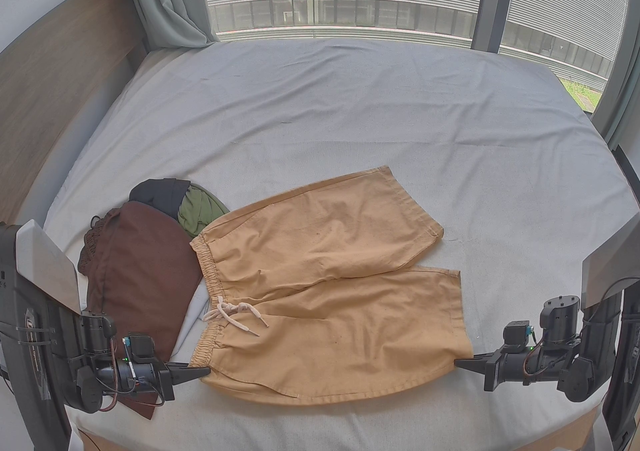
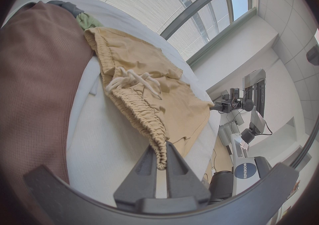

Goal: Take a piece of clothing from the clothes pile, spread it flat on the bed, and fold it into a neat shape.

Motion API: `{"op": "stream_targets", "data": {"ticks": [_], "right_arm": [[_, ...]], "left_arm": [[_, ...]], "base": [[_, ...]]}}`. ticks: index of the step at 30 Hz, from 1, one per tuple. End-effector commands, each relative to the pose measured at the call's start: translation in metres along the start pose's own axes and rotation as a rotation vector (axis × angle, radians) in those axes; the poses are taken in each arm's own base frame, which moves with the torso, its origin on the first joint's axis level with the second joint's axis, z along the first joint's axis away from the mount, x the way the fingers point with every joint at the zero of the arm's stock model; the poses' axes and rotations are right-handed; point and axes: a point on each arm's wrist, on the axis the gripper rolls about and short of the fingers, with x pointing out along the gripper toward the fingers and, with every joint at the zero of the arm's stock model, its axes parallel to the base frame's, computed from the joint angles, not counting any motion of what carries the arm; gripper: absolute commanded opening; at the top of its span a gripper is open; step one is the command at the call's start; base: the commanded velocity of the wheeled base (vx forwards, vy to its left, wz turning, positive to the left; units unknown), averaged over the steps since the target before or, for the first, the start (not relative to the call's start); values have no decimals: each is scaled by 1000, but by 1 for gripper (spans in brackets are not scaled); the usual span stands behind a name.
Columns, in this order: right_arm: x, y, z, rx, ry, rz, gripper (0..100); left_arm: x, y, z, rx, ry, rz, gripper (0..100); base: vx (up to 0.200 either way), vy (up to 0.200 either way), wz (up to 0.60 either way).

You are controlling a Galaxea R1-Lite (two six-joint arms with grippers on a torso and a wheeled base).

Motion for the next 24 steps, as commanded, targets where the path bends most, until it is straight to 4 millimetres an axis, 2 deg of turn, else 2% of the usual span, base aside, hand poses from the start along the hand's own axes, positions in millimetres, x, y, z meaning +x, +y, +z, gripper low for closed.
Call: {"op": "stream_targets", "data": {"ticks": [1, 13, 24], "right_arm": [[-3, 3, 13, -20, -59, 7, 0], [-4, 6, 35, 11, -157, 25, 0], [-7, 11, 48, 19, -211, 41, 0]], "left_arm": [[-1, -3, 11, 43, -29, -5, 0], [4, -10, 45, 16, -117, -40, 0], [8, -8, 55, 13, -142, -49, 0]], "base": [[0, 0, 0], [0, 0, 0], [0, 0, 0]]}}
